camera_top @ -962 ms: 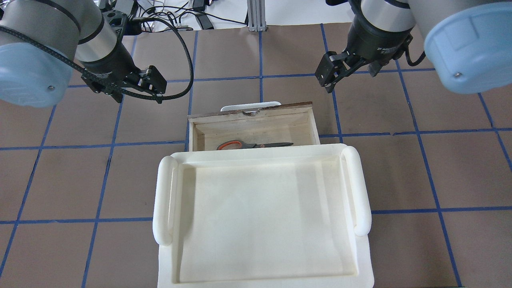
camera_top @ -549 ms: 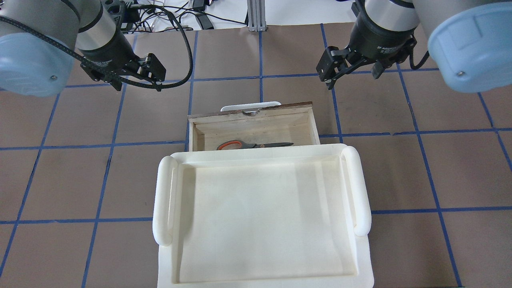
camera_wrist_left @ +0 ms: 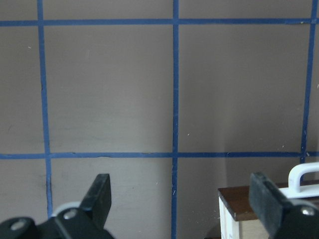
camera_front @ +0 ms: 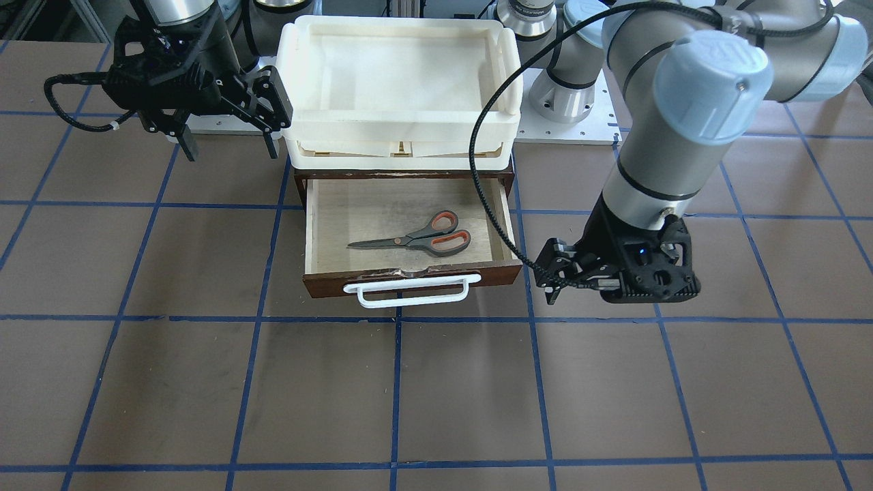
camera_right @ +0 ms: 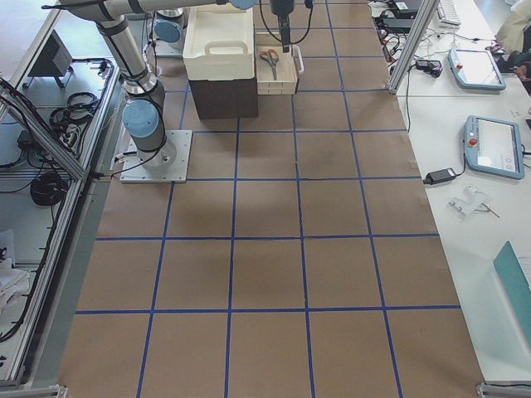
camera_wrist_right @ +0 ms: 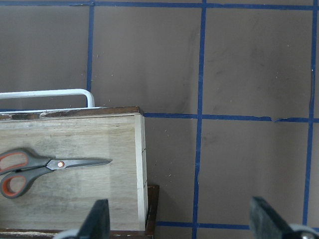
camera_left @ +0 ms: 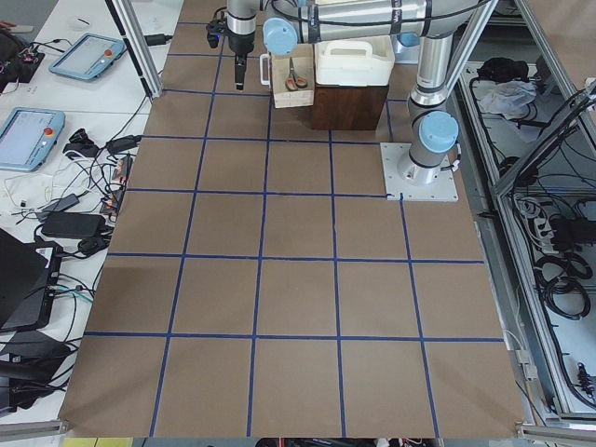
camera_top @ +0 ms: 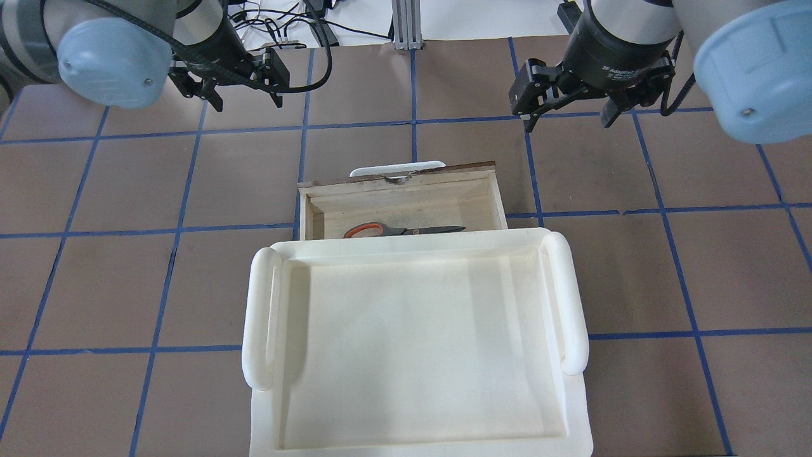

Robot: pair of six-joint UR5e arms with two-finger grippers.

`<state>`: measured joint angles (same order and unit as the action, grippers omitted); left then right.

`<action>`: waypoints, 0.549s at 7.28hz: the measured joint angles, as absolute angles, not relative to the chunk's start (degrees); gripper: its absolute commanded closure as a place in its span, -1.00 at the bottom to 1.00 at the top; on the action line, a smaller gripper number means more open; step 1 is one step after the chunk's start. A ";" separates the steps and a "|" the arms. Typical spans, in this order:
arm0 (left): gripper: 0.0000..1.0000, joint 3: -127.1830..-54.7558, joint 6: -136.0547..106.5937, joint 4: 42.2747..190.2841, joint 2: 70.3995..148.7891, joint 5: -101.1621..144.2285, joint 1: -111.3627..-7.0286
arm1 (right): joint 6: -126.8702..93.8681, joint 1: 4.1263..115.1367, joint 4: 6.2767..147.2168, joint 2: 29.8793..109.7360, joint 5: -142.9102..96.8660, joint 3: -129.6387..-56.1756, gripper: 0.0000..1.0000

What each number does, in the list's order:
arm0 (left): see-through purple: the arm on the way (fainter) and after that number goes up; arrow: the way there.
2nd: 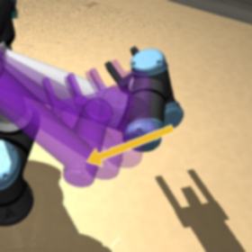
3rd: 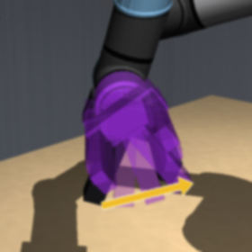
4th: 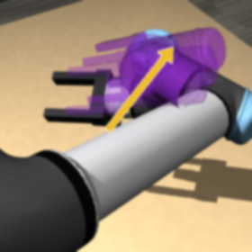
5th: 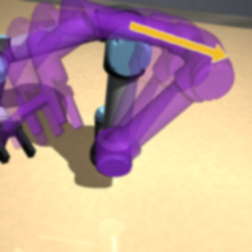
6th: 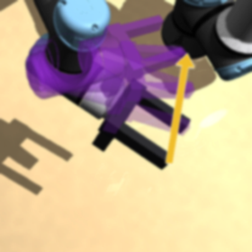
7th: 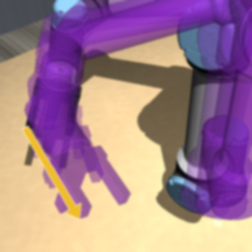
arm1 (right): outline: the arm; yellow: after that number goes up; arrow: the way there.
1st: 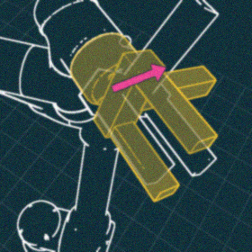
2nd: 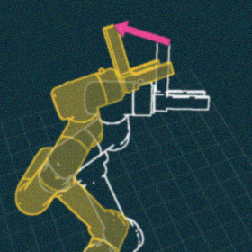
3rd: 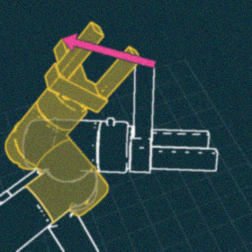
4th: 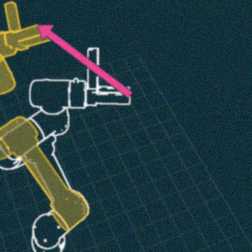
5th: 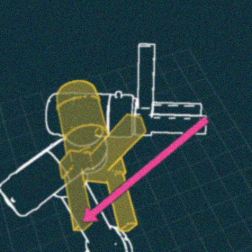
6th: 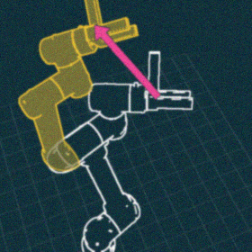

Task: Put scissors in drawer and close it
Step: 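Move the left gripper over the white drawer handle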

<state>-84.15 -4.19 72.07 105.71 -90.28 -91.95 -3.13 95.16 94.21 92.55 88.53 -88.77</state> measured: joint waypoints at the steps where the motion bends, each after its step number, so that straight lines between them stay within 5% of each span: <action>1: -1.00 -83.92 -7.91 70.26 108.24 -90.40 -94.34 | -3.19 94.79 94.24 92.41 88.45 -88.49 -1.00; 4: -1.00 -83.79 -19.23 64.40 114.93 -90.52 -99.96 | -3.01 93.13 93.78 92.40 88.45 -87.80 -1.00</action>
<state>-83.79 -19.23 64.40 114.93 -90.52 -99.96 -3.01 93.13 93.78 92.40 88.45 -87.80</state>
